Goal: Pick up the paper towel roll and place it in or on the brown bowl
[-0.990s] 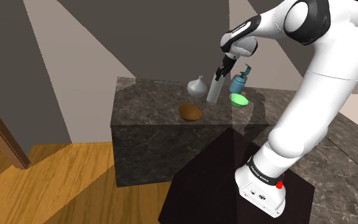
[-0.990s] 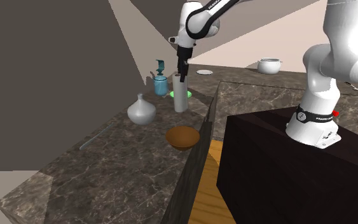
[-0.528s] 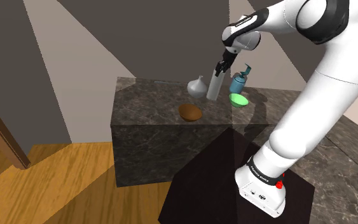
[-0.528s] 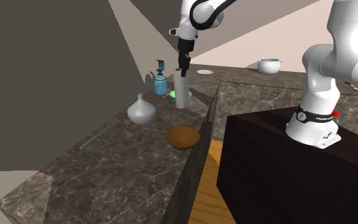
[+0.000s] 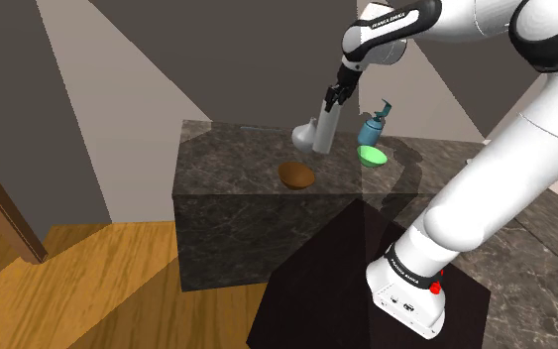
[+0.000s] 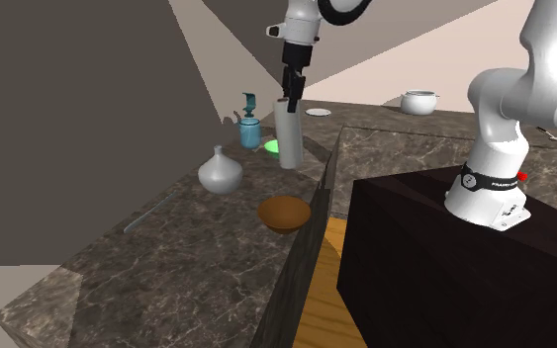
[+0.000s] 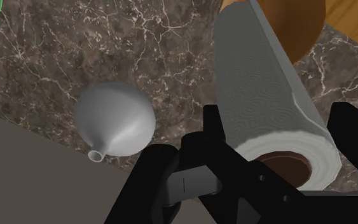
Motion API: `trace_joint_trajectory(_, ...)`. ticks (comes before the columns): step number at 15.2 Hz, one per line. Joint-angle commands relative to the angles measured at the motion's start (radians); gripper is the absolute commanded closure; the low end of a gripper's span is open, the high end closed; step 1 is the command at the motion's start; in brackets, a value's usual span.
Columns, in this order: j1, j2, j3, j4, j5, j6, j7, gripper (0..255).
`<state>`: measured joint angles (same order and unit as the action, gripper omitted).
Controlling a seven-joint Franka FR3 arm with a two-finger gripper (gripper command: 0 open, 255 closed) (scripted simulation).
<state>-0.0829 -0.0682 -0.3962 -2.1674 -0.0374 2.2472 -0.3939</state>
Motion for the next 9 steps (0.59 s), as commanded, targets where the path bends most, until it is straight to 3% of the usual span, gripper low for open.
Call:
trace_joint_trajectory(1,0.019,-0.039,0.026,-0.013,-0.025,-0.025,0.06,255)
trace_joint_trajectory(5,0.051,-0.1,0.083,-0.02,-0.053,-0.08,0.162,255)
trace_joint_trajectory(9,0.05,-0.082,0.08,-0.057,-0.05,-0.026,0.16,255)
